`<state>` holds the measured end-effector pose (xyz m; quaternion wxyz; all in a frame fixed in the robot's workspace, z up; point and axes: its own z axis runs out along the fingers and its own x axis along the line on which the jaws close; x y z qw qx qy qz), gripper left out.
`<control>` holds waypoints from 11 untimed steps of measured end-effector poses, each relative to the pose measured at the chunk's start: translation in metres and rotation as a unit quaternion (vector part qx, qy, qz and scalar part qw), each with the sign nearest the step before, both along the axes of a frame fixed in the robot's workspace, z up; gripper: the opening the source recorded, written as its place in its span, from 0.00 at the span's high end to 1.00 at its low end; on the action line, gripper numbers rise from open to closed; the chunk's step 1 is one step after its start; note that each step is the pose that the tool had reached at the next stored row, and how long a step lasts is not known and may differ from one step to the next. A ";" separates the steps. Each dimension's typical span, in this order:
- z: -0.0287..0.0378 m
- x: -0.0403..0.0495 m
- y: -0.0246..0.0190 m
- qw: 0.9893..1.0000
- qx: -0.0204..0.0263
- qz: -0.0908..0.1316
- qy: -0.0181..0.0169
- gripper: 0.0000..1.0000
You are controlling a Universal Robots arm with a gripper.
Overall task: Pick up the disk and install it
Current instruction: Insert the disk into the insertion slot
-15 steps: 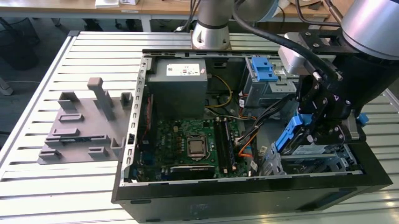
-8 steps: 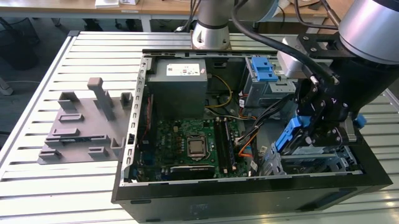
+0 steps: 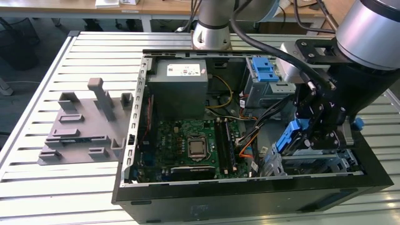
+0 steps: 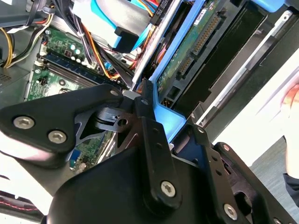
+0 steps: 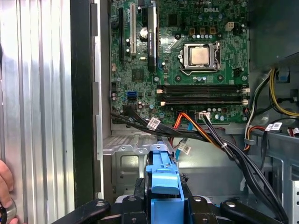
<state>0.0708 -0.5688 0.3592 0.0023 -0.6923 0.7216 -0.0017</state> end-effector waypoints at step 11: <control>-0.0039 0.0000 0.0000 1.000 0.000 0.000 0.000 0.64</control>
